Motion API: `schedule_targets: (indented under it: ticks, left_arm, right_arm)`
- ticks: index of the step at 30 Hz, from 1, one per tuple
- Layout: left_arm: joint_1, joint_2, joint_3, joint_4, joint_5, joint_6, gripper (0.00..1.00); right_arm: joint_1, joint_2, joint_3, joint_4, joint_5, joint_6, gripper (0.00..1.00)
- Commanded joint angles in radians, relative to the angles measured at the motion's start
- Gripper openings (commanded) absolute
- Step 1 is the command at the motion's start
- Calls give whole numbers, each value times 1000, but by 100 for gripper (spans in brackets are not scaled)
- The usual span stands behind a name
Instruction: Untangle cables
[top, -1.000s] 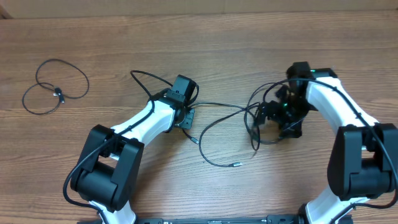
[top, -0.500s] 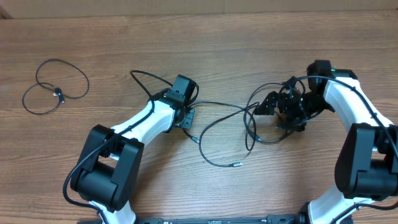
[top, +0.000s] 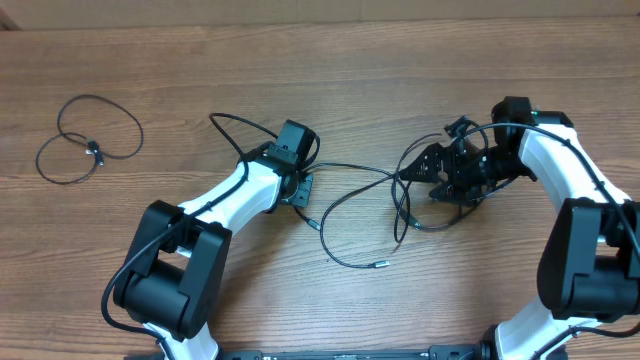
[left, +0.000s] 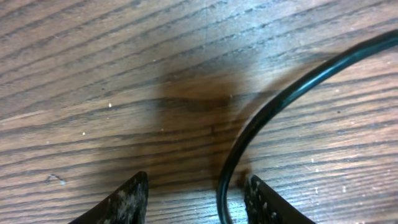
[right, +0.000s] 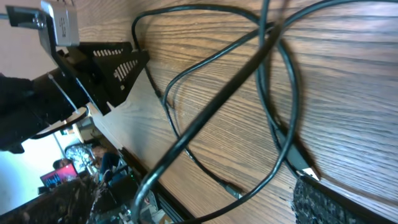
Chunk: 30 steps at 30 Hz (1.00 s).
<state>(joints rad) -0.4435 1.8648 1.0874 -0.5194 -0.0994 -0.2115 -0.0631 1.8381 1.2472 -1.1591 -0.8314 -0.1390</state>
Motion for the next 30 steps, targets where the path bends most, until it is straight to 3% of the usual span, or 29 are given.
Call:
schedule_targets:
  ticks: [1, 7, 11, 15, 18, 23, 30]
  left_arm:
    - [-1, 14, -9, -4, 61, -34, 50]
    - [11, 0, 56, -62, 151, -41, 57]
    - [18, -19, 191, -167, 291, -99, 54]
    - [0, -20, 269, -141, 449, -185, 51]
    - [-42, -16, 269, -95, 431, -268, 39]
    - [-134, 29, 269, -53, 351, -363, 38]
    - [-244, 131, 270, 72, 351, -423, 38]
  right_arm:
    - [18, 3, -3, 10, -15, -19, 99]
    - [17, 3, -3, 43, 88, 15, 96]
    - [16, 3, -3, 91, 246, 148, 98]
    - [6, 3, -3, 142, 449, 305, 100]
    - [-14, 3, -3, 162, 625, 419, 100]
    - [-83, 3, -3, 180, 787, 511, 100]
    - [-225, 3, -12, 196, 775, 559, 100]
